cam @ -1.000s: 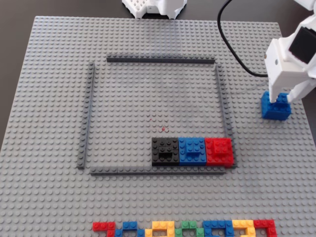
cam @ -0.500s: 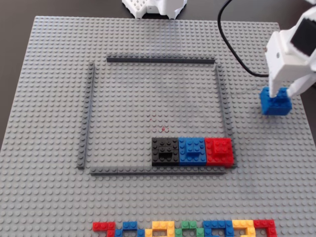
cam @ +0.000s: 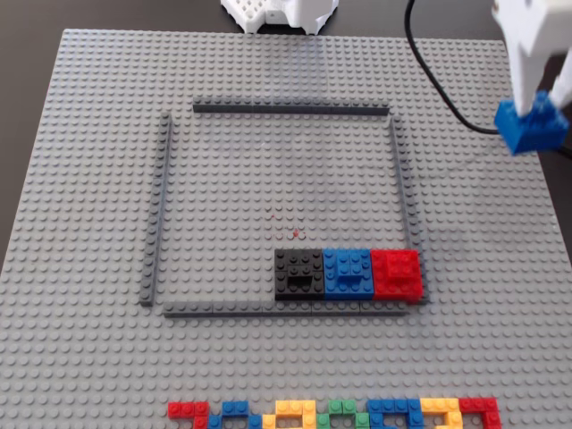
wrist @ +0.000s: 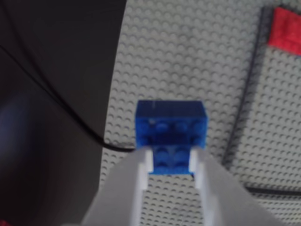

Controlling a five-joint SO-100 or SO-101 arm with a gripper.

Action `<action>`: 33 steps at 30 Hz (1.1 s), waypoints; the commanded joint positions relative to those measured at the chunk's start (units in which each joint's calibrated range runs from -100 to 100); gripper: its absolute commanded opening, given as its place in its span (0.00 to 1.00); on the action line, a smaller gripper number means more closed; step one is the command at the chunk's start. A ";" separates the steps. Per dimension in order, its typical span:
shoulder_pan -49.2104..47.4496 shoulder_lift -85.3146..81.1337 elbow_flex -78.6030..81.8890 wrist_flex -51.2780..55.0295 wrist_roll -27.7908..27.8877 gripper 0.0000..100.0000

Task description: Grab the cube and place it into the grid

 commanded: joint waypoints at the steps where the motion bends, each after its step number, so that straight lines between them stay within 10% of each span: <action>1: 2.20 -14.81 4.20 0.03 2.00 0.04; 33: 33.14 -39.49 42.08 -7.30 17.78 0.04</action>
